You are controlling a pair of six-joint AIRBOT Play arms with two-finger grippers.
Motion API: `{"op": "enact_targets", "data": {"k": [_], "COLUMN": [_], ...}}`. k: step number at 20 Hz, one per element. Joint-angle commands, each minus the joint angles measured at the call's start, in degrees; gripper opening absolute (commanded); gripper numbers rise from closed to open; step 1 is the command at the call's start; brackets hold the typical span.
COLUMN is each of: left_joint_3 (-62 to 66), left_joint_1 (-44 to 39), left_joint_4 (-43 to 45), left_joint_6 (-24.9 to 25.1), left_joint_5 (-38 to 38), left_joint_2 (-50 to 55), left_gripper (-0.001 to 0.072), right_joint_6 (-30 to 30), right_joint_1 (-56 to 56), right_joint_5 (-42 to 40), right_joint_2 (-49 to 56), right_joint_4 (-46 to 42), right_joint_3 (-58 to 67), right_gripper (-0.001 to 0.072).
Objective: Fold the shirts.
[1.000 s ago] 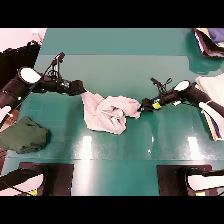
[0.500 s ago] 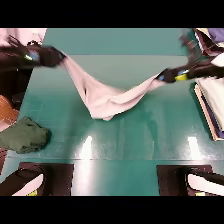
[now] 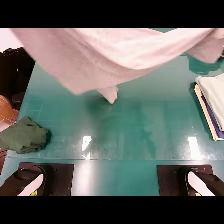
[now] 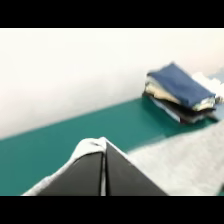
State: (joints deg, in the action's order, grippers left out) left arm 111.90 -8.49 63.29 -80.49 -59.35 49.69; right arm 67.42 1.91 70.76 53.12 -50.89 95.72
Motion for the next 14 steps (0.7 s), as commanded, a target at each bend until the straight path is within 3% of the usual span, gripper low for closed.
{"op": "enact_targets", "data": {"k": [1, 6, 9, 14], "left_joint_3": [6.47, -0.31, -6.23, -10.95], "left_joint_1": [0.02, 0.02, 0.02, 0.02], "left_joint_4": [5.55, 23.39, 19.87, 12.85], "left_joint_6": [-0.76, -6.82, -7.08, -6.10], "left_joint_5": [1.42, -5.75, -7.78, -3.98], "left_joint_2": [-0.24, 4.50, 12.24, 29.75], "left_gripper": [0.0019, 0.0019, 0.0020, 0.0021], "right_joint_6": [1.90, 8.98, 12.37, 13.14], "right_joint_1": [4.22, 6.51, 6.43, 6.43], "right_joint_5": [0.48, 8.83, 8.66, 1.36], "right_joint_2": [-6.25, -12.26, -14.78, -10.88], "right_joint_4": [-0.22, -0.31, -0.28, 0.07], "right_joint_3": [-0.17, -16.61, -32.63, -51.78], "right_gripper": [0.0015, 0.0015, 0.0015, 0.0016]}}
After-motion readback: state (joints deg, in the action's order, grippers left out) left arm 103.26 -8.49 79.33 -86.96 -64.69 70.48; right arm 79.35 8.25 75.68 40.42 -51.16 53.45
